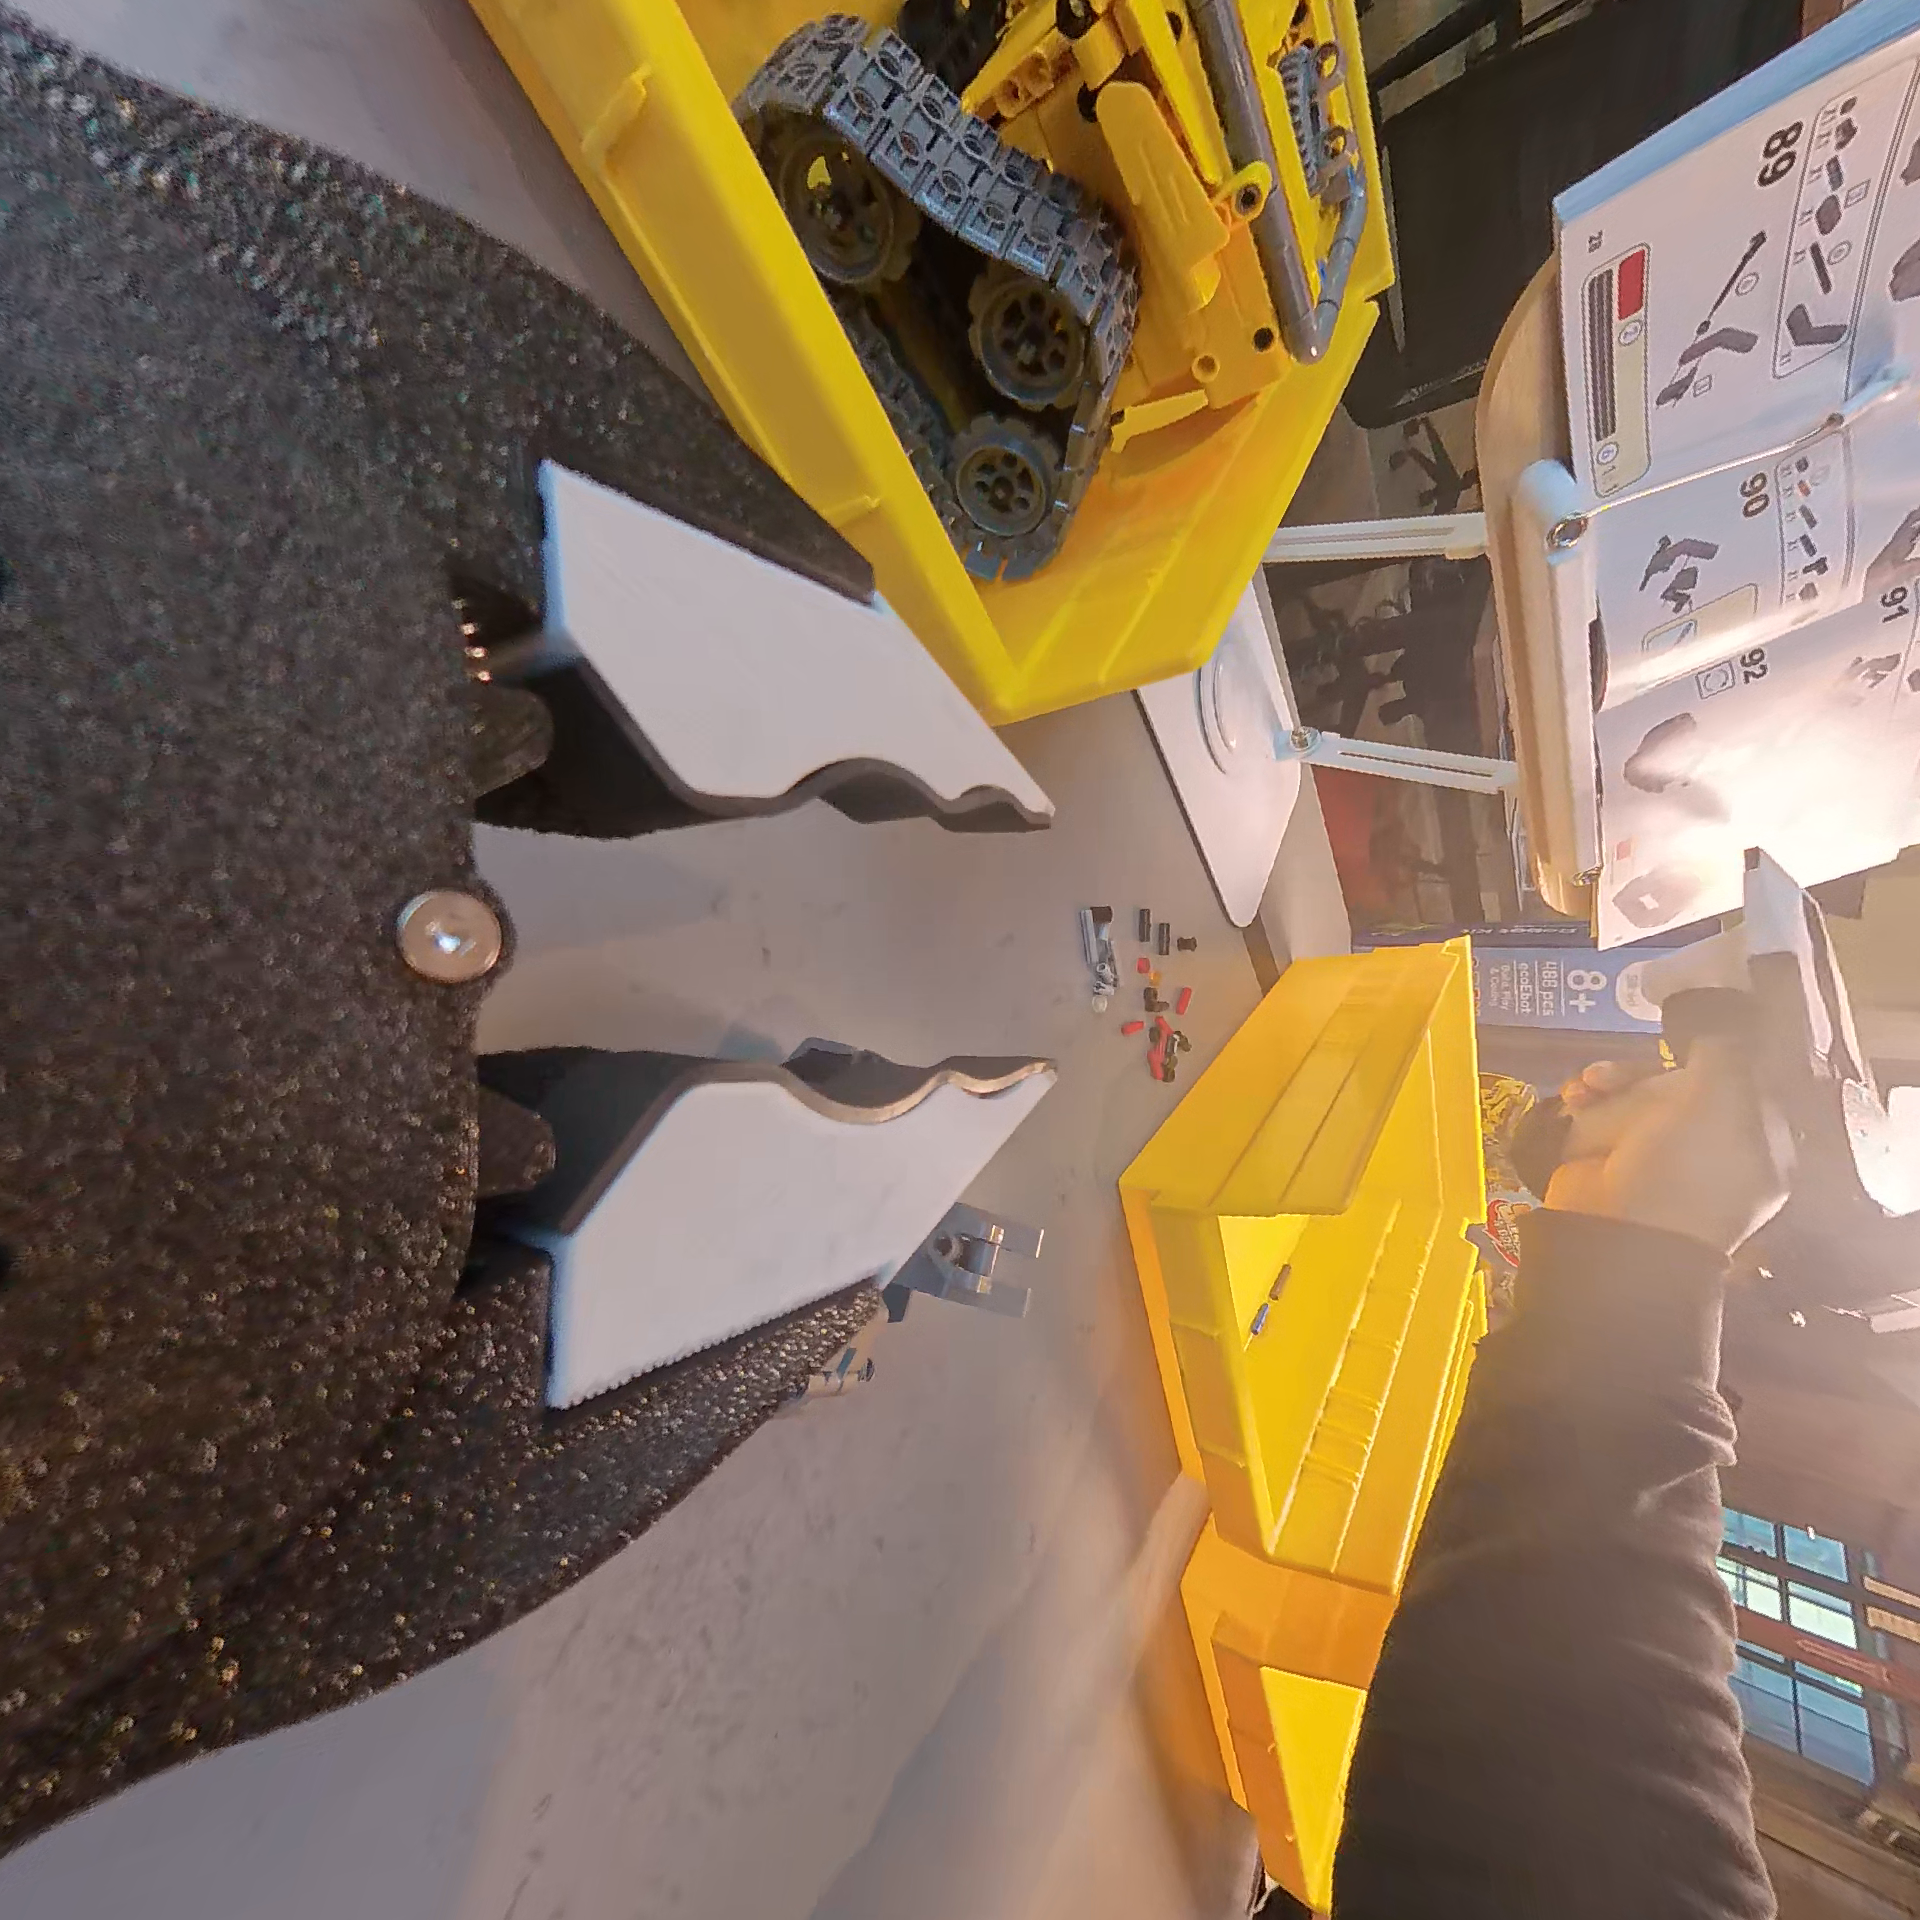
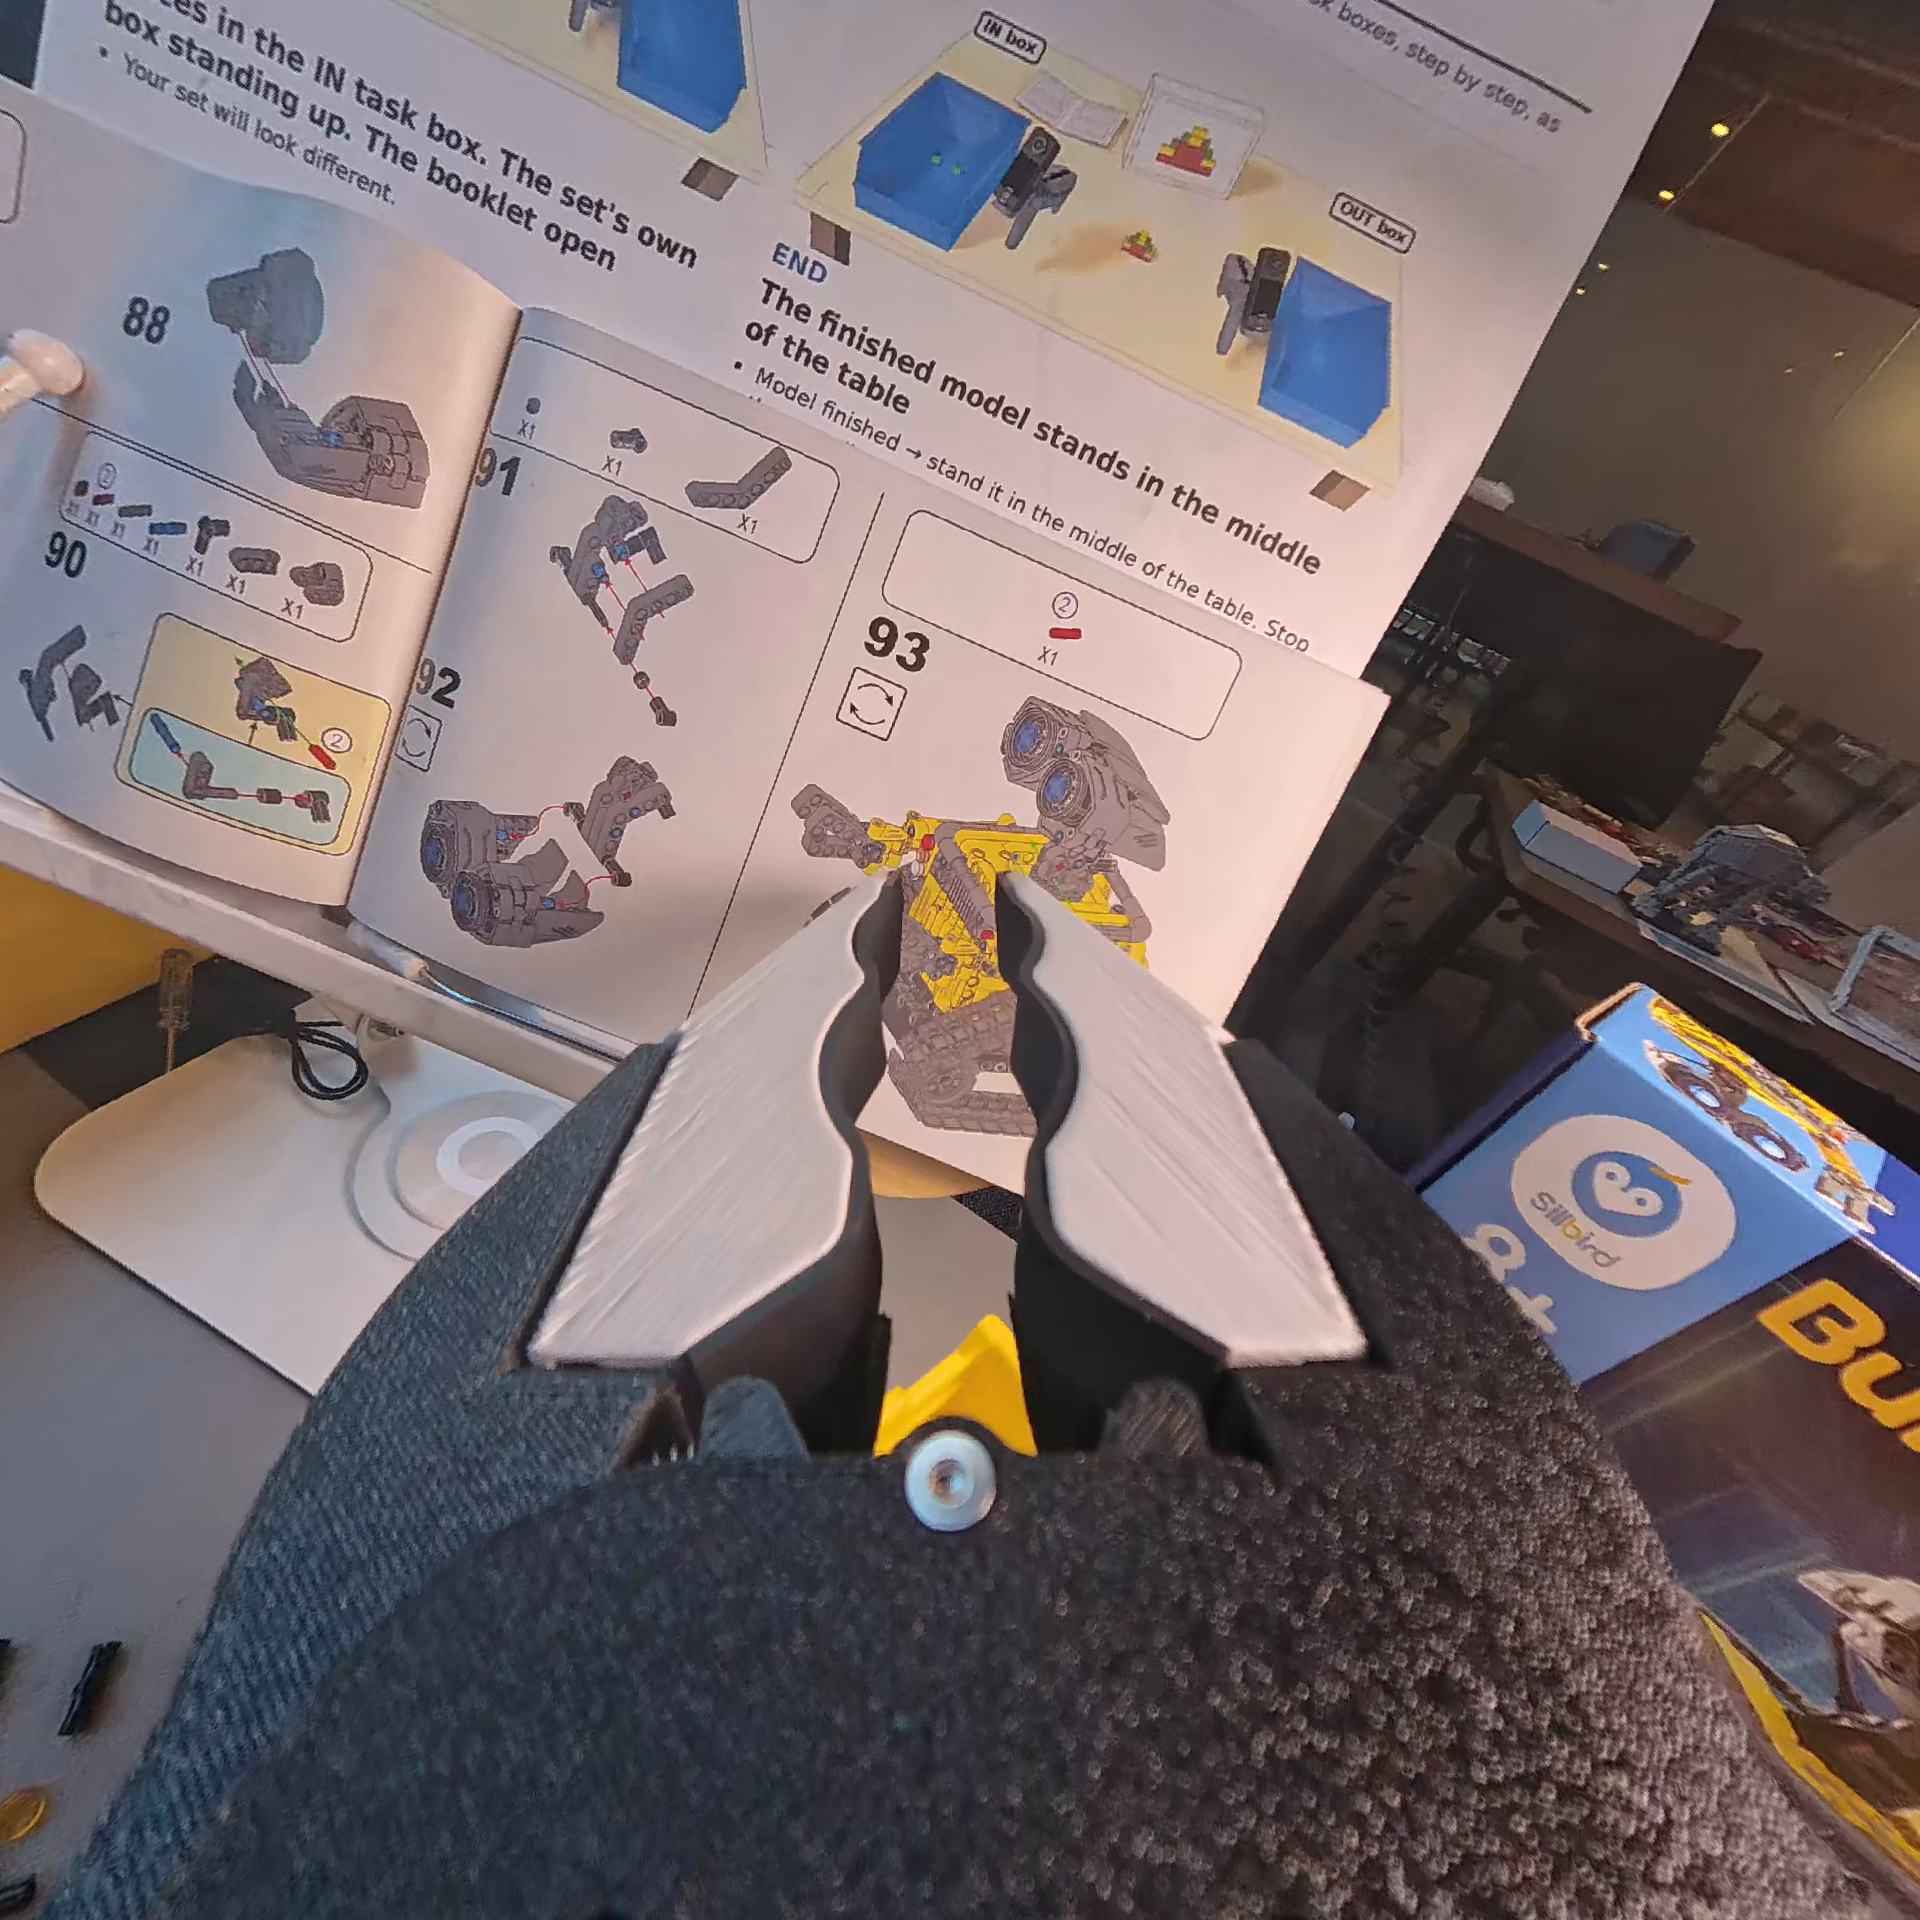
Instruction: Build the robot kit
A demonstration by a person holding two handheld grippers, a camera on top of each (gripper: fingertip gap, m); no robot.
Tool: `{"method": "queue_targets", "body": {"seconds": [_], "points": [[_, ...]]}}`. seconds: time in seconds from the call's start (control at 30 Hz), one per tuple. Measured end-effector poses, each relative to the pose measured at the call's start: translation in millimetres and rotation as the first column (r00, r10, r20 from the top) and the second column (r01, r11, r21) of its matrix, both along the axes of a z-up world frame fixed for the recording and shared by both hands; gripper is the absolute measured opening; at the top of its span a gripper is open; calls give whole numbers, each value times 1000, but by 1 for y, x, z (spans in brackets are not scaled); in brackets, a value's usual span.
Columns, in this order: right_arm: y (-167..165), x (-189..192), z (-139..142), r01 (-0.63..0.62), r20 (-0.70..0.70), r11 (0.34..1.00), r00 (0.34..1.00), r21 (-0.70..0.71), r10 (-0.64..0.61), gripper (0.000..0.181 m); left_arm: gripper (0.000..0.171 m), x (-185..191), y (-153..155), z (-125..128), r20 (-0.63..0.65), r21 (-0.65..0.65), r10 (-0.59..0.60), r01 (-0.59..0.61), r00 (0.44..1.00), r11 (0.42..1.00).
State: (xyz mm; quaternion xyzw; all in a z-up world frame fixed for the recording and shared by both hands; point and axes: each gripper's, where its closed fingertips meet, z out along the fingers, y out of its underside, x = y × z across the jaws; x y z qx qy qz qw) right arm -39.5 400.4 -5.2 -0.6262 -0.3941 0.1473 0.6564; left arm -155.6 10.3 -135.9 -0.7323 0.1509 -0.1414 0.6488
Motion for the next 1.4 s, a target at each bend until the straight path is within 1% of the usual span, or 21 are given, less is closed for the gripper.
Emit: {"method": "queue_targets", "body": {"seconds": [0.3, 0.47, 0.97, 1.4], "points": [[8, 5, -17, 22, 23, 999, 1000, -29, -21, 18, 42, 0, 1, -2, 3, -11, -1, 1, 1000, 1000], [10, 7, -20, 22, 28, 999, 999, -34, -21, 18, 43, -1, 1, -3, 5, -15, -1, 1, 1000, 1000], [7, 5, -21, 19, 48, 999, 999, -36, -17, 18, 42, -1, 1, -3, 10, -22, -2, 3, 1000, 1000], [-6, 2, -15, -3, 62, 1000, 998, -23, 5, 18, 42, -2, 0, -2, 18, -22, 2, -2, 1000, 1000]]}}
